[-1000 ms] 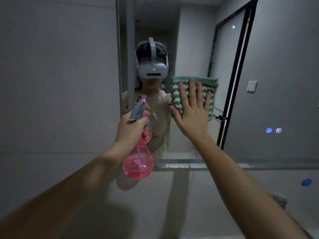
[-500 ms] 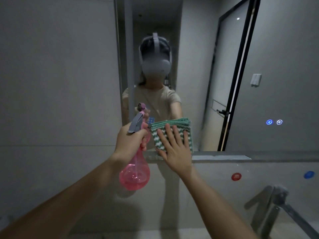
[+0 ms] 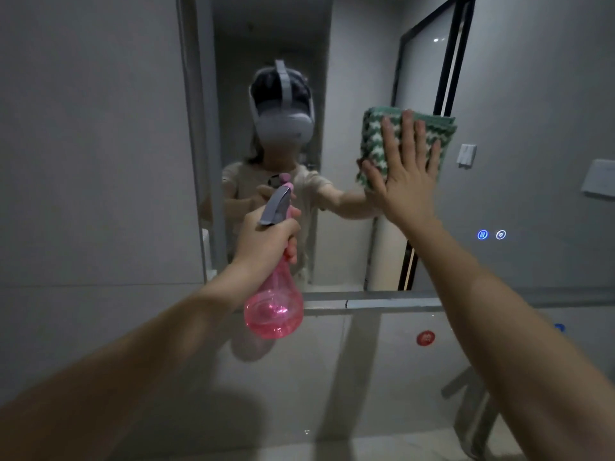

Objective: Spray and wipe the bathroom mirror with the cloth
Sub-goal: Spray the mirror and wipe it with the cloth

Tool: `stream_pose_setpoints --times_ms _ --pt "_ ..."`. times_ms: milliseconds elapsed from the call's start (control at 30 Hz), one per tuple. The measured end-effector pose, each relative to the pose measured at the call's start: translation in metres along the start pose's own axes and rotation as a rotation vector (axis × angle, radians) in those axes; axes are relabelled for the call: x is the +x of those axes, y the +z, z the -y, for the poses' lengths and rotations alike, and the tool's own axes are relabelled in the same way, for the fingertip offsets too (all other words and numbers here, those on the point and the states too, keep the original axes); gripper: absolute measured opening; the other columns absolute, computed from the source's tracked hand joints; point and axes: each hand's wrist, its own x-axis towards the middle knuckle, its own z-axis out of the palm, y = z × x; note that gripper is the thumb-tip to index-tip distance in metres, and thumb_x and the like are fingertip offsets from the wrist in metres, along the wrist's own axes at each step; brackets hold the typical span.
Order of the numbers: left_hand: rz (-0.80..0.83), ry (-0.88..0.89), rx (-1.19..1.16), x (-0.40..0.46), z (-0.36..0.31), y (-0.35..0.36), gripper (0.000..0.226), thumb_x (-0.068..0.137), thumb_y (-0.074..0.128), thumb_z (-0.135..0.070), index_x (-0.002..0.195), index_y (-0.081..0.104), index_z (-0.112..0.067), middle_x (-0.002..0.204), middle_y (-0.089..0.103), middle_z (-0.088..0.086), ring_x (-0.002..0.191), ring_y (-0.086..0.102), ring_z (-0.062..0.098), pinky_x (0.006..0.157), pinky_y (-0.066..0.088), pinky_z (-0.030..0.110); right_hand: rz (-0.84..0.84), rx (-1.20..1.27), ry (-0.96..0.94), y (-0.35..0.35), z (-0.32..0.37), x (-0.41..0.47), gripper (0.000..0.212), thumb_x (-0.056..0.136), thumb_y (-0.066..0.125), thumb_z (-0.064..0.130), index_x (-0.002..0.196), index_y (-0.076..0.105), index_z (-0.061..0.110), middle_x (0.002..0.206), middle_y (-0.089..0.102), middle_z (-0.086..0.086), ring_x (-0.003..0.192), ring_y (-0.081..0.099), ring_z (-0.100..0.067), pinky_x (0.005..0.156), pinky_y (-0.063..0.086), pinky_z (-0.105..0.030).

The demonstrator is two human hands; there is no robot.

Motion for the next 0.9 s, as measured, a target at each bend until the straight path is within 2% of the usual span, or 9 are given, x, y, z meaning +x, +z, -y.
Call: stream_pose_setpoints --times_ms 100,233,400,433,500,567,600,800,900 --pt "0.019 -0.008 -0.01 -0.001 0.003 0.005 0.017 0.081 0.051 0.006 0.092 0.061 -0.003 0.038 0.044 0.001 0.034 0.041 0.015 0.041 0.039 0.025 -0.034 0.025 0.039 0.0 0.001 0.001 0.066 0.095 0.026 0.058 0.151 0.014 0.026 0.159 0.012 -0.008 0.146 0.008 -0.025 0.116 -0.001 -0.046" --pt "0.031 -0.045 -0.003 -0.006 0.015 0.004 0.018 0.081 0.051 0.006 0.093 0.061 -0.002 0.044 0.042 0.005 0.037 0.041 0.016 0.042 0.039 0.026 -0.049 0.049 0.145 0.016 0.007 -0.022 0.067 0.095 0.026 0.058 0.151 0.014 0.024 0.158 0.013 -0.01 0.146 0.008 -0.027 0.117 0.003 -0.051" --pt "0.036 -0.079 0.04 -0.01 0.027 0.001 0.019 0.083 0.051 0.004 0.095 0.062 -0.006 0.044 0.044 0.003 0.037 0.042 0.013 0.044 0.04 0.028 -0.051 0.063 0.147 0.037 0.009 -0.075 0.066 0.096 0.024 0.058 0.151 0.012 0.024 0.157 0.018 -0.014 0.145 0.006 -0.026 0.116 0.007 -0.054" --pt "0.036 -0.085 0.041 -0.011 0.028 0.001 0.019 0.083 0.052 0.004 0.096 0.062 -0.006 0.044 0.044 0.003 0.037 0.042 0.013 0.044 0.04 0.027 -0.049 0.062 0.141 0.041 0.01 -0.087 0.066 0.096 0.022 0.058 0.152 0.007 0.025 0.157 0.015 -0.013 0.146 0.001 -0.024 0.116 0.006 -0.053" --pt "0.039 -0.092 0.043 -0.012 0.03 0.0 0.019 0.084 0.051 0.004 0.097 0.062 -0.005 0.044 0.044 0.003 0.037 0.042 0.012 0.044 0.04 0.028 -0.046 0.061 0.137 0.049 0.014 -0.111 0.066 0.097 0.019 0.059 0.151 -0.004 0.029 0.159 -0.001 -0.007 0.146 -0.01 -0.018 0.116 0.003 -0.052" --pt "0.036 -0.098 0.054 -0.013 0.034 -0.002 0.019 0.084 0.051 0.004 0.097 0.062 -0.005 0.046 0.044 0.004 0.038 0.042 0.012 0.045 0.04 0.028 -0.033 0.072 0.159 0.057 0.02 -0.132 0.065 0.097 0.016 0.06 0.15 -0.009 0.03 0.157 -0.019 0.002 0.145 -0.014 -0.017 0.116 0.001 -0.051" --pt "0.032 -0.1 0.059 -0.014 0.036 -0.004 0.019 0.084 0.051 0.005 0.097 0.062 -0.004 0.046 0.044 0.004 0.038 0.041 0.013 0.044 0.04 0.028 -0.023 0.08 0.171 0.062 0.025 -0.141 0.065 0.097 0.015 0.059 0.15 -0.009 0.03 0.156 -0.022 0.004 0.145 -0.014 -0.017 0.116 0.0 -0.051" --pt "-0.01 -0.102 0.043 -0.016 0.048 -0.022 0.022 0.082 0.046 0.013 0.096 0.058 0.003 0.037 0.039 0.001 0.033 0.035 0.013 0.037 0.033 0.024 -0.01 0.083 0.089 0.083 0.056 -0.192 0.068 0.097 0.023 0.056 0.152 -0.003 0.026 0.159 -0.014 -0.002 0.146 -0.008 -0.024 0.116 0.002 -0.05" --pt "0.015 -0.039 0.085 -0.018 0.056 -0.036 0.02 0.082 0.045 0.015 0.093 0.057 0.004 0.036 0.038 0.001 0.033 0.033 0.014 0.035 0.032 0.023 -0.014 0.084 0.027 0.092 0.074 -0.21 0.069 0.096 0.028 0.055 0.152 0.0 0.026 0.159 -0.011 -0.003 0.147 -0.005 -0.025 0.116 0.001 -0.05"
